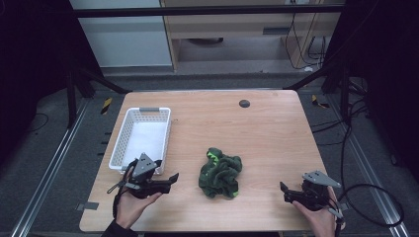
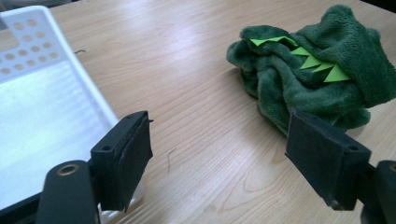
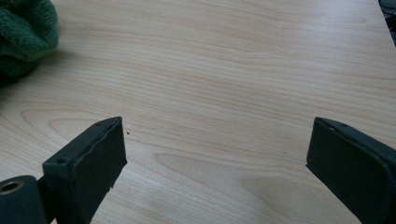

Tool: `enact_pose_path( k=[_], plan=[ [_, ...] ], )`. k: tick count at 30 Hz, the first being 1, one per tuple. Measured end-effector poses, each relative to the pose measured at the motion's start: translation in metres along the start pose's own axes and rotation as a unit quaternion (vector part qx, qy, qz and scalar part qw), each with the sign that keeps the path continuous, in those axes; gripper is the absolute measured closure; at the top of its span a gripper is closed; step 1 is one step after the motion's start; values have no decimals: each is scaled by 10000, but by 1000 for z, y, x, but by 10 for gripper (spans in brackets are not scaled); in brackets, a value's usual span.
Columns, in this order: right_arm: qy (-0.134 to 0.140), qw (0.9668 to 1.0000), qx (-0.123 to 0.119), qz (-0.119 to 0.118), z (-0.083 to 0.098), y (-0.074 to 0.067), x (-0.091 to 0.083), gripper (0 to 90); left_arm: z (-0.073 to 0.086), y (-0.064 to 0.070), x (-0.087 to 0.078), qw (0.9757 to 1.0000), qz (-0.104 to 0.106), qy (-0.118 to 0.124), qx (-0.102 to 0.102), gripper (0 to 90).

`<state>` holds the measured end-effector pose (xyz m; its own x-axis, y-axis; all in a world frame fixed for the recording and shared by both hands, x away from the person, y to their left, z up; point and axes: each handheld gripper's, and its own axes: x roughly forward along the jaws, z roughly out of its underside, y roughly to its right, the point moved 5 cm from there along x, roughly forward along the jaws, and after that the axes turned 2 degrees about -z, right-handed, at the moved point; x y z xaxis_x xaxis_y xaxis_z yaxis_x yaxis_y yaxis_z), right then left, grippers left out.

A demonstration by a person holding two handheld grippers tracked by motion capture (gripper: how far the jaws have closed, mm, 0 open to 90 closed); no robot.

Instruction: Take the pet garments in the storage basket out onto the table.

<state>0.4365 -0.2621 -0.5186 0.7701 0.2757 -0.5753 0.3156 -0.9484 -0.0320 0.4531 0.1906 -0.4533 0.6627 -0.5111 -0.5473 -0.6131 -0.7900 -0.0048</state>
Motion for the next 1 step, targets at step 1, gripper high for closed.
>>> enact_pose_path(
  k=[1],
  plan=[
    [-6,10000,-1,-1,0,0,0,49,1,-1,-1,10000,-31,19,-15,218]
  ],
)
